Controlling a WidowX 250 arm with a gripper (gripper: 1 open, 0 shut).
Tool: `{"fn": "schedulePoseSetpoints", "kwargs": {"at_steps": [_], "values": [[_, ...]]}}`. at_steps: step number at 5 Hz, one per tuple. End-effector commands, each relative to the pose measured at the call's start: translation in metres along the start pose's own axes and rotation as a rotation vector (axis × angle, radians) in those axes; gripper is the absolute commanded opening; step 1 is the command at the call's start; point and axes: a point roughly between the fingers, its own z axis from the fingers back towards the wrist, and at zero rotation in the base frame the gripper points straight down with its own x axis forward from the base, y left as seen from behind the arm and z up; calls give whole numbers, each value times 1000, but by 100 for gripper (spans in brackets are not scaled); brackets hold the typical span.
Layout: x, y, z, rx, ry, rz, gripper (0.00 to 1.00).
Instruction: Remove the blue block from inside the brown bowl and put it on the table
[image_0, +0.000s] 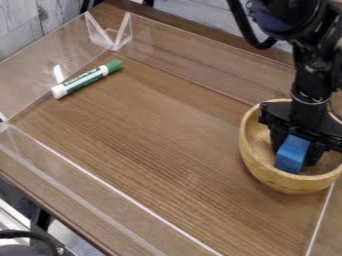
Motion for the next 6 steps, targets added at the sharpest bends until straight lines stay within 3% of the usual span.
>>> {"fn": "schedulePoseSetpoints", "kwargs": {"at_steps": [1, 3, 6], "values": [[13, -8, 25, -18, -55, -16, 0], [14, -5, 49, -16, -55, -20, 0], [16, 16, 145, -12, -154, 7, 0]]}}
